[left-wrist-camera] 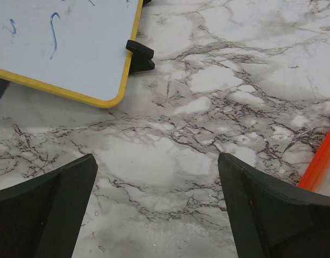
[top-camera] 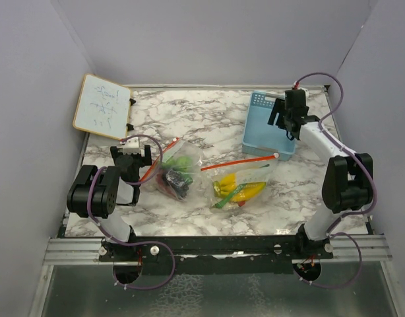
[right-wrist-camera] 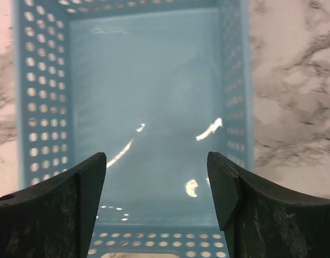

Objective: Open the zip-top bag and remove the fake food
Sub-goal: Adjust the bin at the center of the board.

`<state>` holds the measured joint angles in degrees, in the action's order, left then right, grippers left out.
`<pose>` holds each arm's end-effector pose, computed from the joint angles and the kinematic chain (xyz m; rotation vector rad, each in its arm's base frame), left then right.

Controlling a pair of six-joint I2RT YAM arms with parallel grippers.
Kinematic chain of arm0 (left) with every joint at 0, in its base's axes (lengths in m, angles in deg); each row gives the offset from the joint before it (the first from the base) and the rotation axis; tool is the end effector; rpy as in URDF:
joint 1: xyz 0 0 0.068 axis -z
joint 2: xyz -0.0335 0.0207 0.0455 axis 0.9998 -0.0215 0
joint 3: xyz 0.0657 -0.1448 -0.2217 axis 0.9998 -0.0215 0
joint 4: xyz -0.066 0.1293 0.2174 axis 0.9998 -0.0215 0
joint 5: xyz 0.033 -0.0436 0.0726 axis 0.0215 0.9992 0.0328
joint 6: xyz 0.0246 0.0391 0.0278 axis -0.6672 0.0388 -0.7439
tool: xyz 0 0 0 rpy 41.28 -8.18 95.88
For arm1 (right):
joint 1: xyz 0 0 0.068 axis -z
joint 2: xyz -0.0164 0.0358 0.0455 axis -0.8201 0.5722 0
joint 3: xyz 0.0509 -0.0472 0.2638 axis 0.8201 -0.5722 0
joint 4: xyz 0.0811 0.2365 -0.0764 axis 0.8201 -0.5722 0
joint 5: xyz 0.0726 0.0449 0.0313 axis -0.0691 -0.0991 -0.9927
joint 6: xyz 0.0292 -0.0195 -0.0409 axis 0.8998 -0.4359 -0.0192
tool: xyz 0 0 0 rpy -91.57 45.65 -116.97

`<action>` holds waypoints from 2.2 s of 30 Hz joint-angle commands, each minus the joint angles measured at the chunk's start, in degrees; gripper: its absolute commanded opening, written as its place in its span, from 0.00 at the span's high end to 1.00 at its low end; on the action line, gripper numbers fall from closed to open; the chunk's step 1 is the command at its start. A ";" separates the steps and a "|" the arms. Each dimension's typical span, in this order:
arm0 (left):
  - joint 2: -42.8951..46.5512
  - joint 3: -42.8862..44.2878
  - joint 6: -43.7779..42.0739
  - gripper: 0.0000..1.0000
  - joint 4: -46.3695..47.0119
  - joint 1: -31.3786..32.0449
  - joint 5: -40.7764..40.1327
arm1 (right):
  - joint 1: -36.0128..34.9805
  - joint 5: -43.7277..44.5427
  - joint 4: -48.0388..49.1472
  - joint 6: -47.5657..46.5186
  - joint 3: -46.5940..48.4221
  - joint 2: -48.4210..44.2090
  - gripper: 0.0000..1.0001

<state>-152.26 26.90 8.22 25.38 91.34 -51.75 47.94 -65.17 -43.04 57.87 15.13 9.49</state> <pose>0.2549 -0.0054 0.1310 -0.0705 1.7103 0.1300 0.3764 0.0377 0.2472 0.3986 2.2754 -0.0780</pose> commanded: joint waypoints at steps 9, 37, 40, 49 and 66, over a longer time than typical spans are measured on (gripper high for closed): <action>1.20 -0.37 -0.39 0.01 1.18 -0.45 0.97 | -14.39 -1.24 -0.30 4.88 13.39 12.15 0.28; 1.19 -0.34 -0.39 0.01 1.19 -0.46 0.97 | -6.92 13.85 -2.79 -1.62 5.77 10.22 0.53; 1.18 -0.29 -0.41 0.01 1.16 -0.46 0.97 | -4.35 14.88 -4.25 -1.84 6.74 10.24 0.53; 1.20 -0.35 -0.41 0.01 1.18 -0.46 0.96 | -1.02 13.12 -4.25 -0.70 6.06 9.24 0.73; 1.22 -0.36 -0.39 0.01 1.20 -0.46 0.97 | -1.10 8.71 3.61 -8.43 -4.25 4.91 0.97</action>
<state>-152.26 26.90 8.22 25.38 91.34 -51.75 46.95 -52.98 -44.31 54.43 14.67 17.97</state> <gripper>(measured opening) 0.989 0.125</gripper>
